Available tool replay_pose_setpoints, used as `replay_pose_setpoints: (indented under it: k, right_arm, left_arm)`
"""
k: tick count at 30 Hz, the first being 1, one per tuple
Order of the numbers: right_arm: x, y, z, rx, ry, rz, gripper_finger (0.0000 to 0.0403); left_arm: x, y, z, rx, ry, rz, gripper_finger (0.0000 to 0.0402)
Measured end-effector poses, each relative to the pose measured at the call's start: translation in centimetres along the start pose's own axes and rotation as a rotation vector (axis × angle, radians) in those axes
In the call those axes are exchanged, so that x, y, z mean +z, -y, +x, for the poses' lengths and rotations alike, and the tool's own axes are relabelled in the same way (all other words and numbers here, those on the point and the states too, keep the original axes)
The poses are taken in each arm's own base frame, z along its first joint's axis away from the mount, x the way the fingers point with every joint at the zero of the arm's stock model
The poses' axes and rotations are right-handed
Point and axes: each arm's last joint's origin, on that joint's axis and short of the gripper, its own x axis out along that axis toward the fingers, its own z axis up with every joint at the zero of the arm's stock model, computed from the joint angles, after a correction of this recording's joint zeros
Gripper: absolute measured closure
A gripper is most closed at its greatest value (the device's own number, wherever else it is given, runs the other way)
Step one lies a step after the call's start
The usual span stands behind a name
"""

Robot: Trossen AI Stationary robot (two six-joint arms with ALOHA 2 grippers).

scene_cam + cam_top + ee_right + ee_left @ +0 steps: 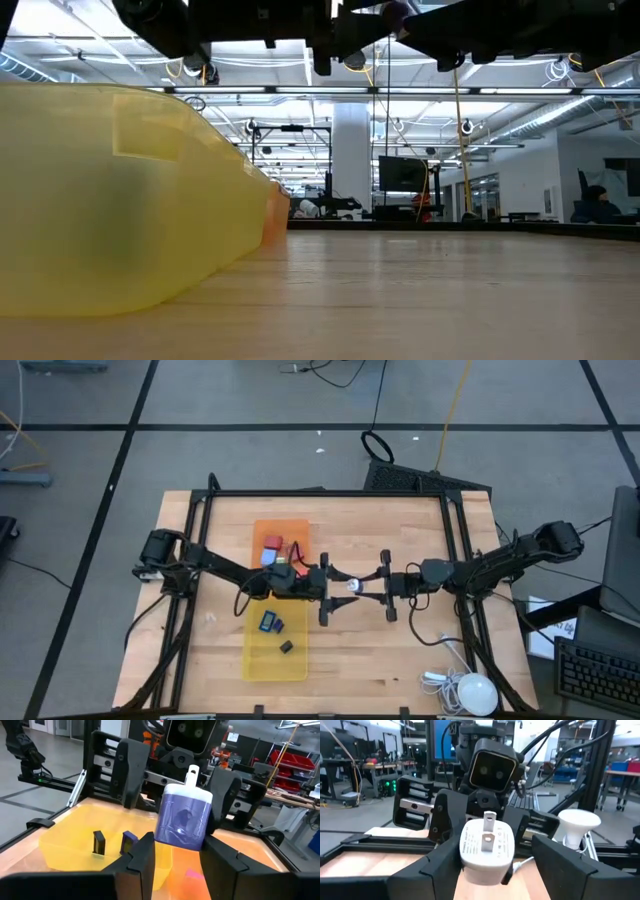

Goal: Sort adapters and digital timers
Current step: Put the violet adapter into the orange bin

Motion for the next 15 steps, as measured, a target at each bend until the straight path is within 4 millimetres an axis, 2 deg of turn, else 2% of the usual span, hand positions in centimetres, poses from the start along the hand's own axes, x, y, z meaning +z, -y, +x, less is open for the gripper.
replay_pose_setpoints:
  k: [7,13,15]
  right_arm:
    - [-0.09,-0.02,0.0,0.003,-0.009,-0.007,0.0285]
    - [-0.15,-0.05,0.0,0.007,-0.015,-0.009,0.0285]
    - [-0.16,-0.05,-0.01,0.007,-0.017,-0.006,0.0285]
  left_arm:
    - [0.24,-0.06,0.46,0.007,-0.034,0.032,0.0194]
    - [0.19,-0.18,0.46,0.011,-0.039,0.057,0.0267]
    - [0.17,-0.18,0.46,0.01,-0.041,0.065,0.0268]
